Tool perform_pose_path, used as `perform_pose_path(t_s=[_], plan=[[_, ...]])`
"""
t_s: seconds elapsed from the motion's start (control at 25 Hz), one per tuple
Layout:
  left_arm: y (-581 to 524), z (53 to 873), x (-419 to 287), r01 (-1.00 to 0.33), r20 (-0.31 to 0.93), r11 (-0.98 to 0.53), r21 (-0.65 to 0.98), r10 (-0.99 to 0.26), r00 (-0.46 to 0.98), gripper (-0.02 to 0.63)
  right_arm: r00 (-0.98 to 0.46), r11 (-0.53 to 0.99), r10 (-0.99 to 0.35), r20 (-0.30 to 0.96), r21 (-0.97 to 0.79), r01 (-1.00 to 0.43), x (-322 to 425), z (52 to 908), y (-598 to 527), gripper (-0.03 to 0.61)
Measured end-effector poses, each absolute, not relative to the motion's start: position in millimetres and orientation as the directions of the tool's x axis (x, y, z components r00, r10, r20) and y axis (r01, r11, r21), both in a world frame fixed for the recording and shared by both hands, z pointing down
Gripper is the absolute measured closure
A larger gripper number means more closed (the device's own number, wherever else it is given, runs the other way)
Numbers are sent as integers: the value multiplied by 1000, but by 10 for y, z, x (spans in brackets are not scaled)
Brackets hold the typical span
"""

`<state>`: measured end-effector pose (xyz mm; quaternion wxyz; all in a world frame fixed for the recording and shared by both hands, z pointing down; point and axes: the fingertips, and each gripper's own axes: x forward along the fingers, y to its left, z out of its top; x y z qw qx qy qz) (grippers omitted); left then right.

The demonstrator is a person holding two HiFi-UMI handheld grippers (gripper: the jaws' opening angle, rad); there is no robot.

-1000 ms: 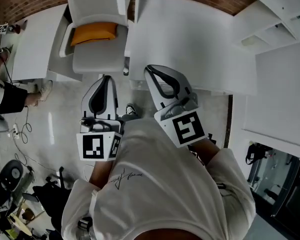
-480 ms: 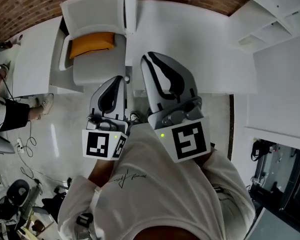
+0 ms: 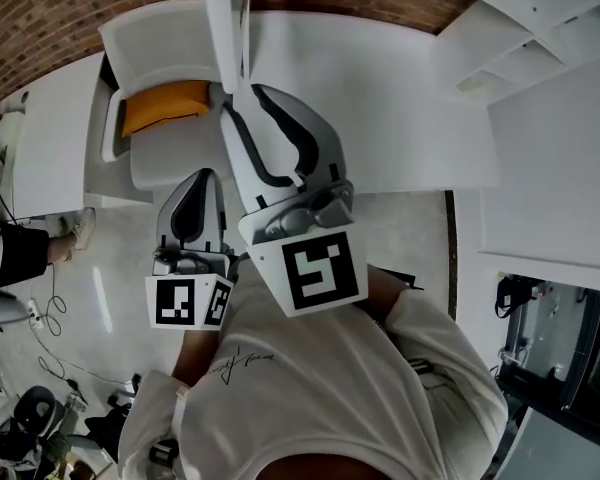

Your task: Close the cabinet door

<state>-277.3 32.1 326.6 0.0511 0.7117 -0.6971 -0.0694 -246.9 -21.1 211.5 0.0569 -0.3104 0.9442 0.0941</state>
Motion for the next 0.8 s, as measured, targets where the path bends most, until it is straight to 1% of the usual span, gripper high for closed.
perform_pose_path(t_s=[0.16,0.28,0.4,0.56,0.8], plan=[[284,3274,-2782,-986,-29,-26,167,-999,21,596,-780,769,-607,-151,135,-625,-2513,2150,-316,488],[306,3285,-2802,-993,-23,-21,120,-1000,19,596,-766,755,-625,-153,133,-642,-2576,2161,-322,463],[302,3309,-2802,-992,-16,-29,125,-1000,27,597,-754,741,-641,-144,141,-657,-2603,2175,-359,456],[335,3336,-2820,-991,-9,-28,130,-1000,28,595,-733,721,-665,-145,134,-680,-2623,2175,-390,468],[381,3383,-2881,-991,3,-18,133,-1000,18,596,-717,704,-683,-140,135,-697,-2665,2192,-404,468]])
